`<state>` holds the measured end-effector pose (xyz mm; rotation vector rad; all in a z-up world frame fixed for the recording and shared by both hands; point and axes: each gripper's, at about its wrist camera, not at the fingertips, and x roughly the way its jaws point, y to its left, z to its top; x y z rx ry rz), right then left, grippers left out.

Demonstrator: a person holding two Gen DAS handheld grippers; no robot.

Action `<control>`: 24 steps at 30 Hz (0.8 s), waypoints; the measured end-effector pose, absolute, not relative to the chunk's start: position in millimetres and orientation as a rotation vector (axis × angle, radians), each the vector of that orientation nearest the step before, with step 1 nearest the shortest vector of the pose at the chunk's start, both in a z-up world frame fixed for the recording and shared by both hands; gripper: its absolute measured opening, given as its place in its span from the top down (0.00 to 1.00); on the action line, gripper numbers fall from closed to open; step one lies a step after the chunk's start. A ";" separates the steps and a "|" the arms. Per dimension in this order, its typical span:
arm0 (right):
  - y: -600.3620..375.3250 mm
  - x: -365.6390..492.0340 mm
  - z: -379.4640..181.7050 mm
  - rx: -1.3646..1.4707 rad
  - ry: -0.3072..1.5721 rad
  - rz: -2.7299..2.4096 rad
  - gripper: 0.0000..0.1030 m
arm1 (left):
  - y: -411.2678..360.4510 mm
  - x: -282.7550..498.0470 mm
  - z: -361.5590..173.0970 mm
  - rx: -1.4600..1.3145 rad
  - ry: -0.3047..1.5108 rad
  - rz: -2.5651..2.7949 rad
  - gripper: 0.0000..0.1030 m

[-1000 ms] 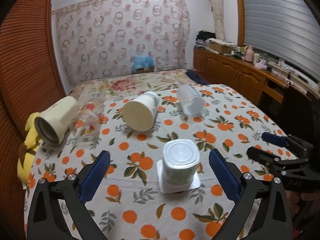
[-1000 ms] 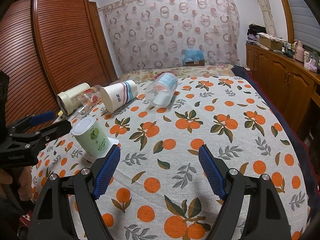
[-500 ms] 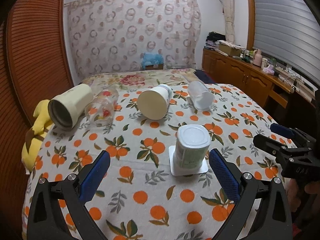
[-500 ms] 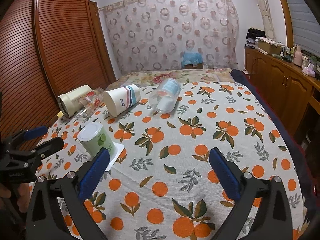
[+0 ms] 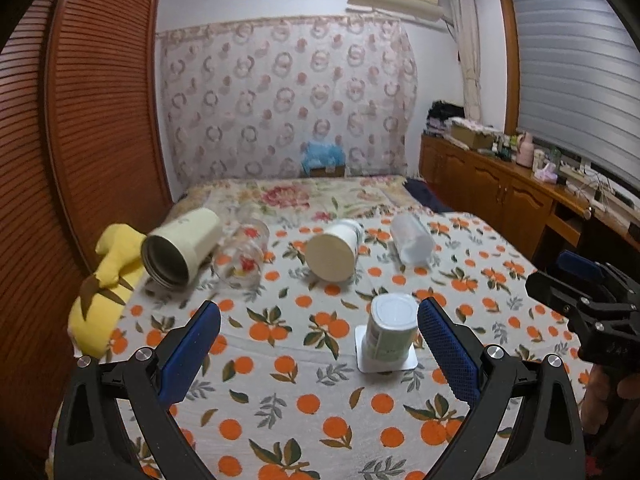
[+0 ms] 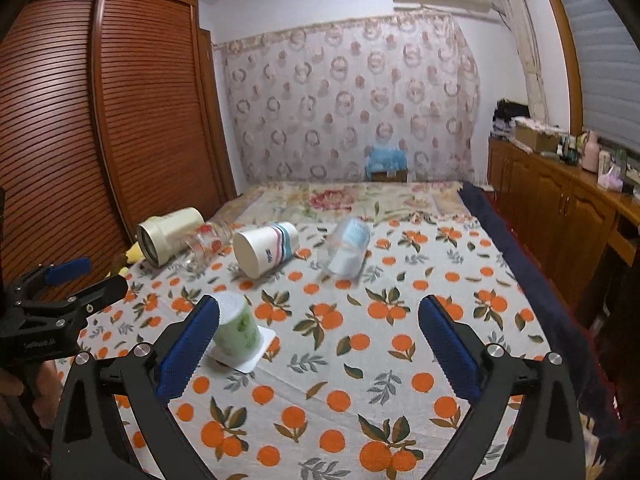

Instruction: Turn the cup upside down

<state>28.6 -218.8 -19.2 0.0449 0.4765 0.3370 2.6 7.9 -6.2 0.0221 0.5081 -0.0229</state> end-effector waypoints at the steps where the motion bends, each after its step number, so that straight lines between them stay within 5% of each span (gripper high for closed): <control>1: -218.2 24.7 -15.5 0.044 0.463 0.339 0.02 | 8.5 0.8 -4.0 0.020 0.502 -0.022 0.08; 24: -217.0 12.0 -0.1 0.044 0.416 0.339 0.03 | 9.8 -13.0 10.7 0.004 0.446 -0.015 0.08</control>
